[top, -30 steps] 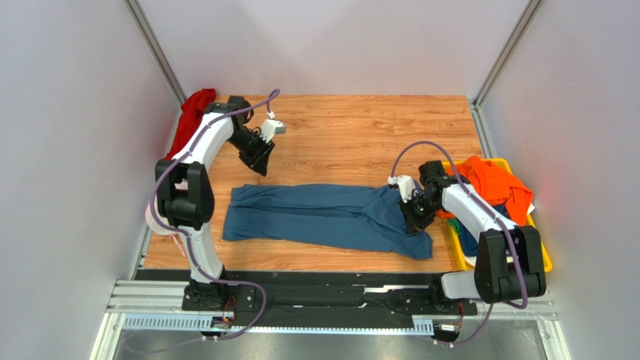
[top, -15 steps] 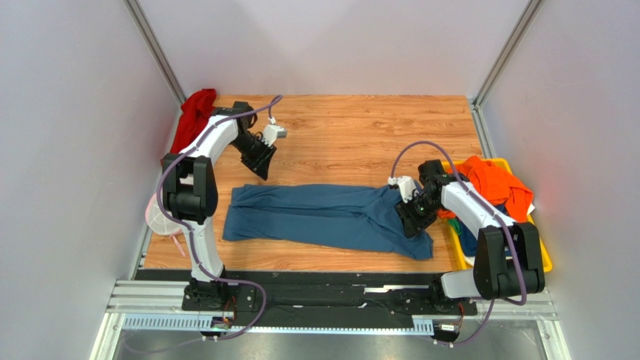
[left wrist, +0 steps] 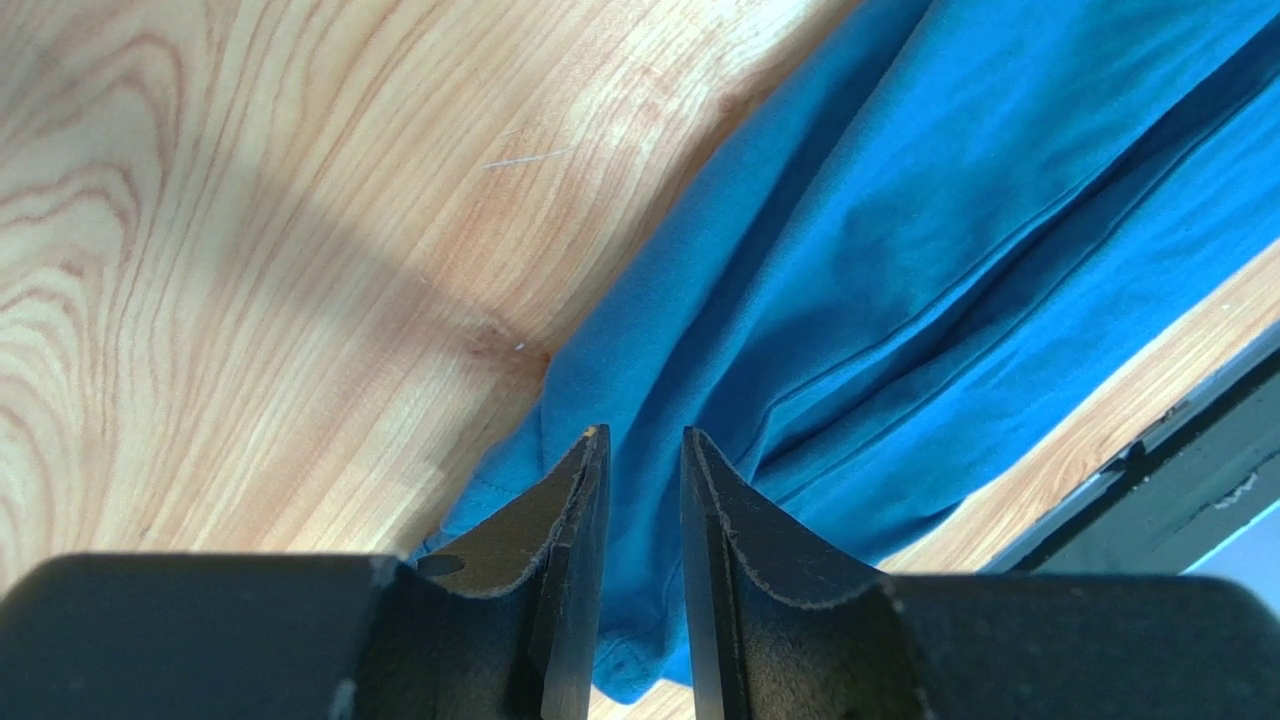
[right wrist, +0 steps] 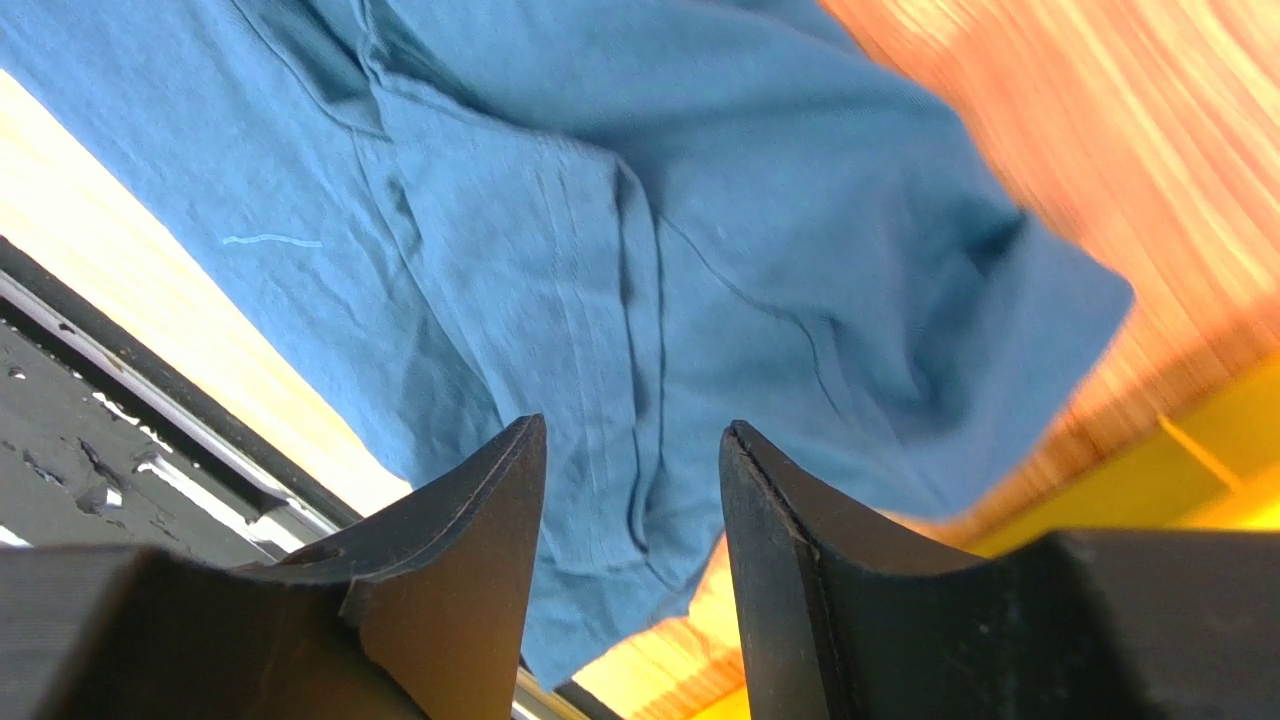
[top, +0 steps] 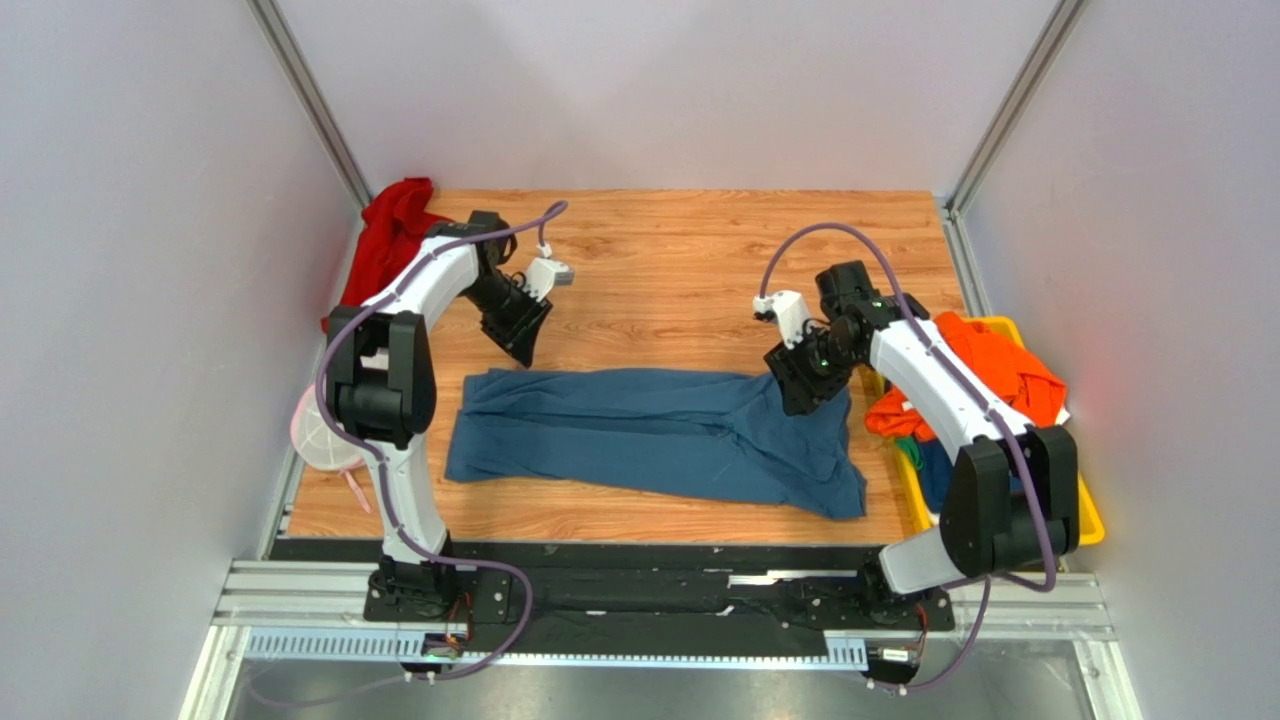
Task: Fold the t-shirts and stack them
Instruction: Fold the other side of the tshirt into a rectangle
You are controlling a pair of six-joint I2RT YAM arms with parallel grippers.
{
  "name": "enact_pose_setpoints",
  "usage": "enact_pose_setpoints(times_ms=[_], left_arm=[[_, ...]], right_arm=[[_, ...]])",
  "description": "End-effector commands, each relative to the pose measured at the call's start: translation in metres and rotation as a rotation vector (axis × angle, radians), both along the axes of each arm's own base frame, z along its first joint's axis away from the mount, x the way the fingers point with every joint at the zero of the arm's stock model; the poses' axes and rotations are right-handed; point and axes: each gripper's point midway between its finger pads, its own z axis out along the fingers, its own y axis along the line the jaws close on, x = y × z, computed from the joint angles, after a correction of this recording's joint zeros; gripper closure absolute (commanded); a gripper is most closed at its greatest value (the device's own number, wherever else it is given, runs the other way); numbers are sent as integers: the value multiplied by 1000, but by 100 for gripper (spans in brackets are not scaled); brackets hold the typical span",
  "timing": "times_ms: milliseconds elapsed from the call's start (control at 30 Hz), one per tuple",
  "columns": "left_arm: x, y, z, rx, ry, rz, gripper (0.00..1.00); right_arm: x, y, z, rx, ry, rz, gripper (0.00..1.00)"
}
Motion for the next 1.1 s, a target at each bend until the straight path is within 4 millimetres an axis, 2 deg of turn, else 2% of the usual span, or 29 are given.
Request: enact_pose_setpoints(times_ms=[0, 567, 867, 1067], left_arm=[[6, -1, 11, 1, -55, -9, 68], [9, 4, 4, 34, -52, -22, 68], [9, 7, 0, 51, -47, -28, 68], [9, 8, -2, 56, -39, -25, 69]], right_arm=[[14, 15, -2, 13, 5, 9, 49], [44, 42, -26, 22, 41, 71, 49], [51, 48, -36, 15, 57, 93, 49], [50, 52, -41, 15, 70, 99, 50]])
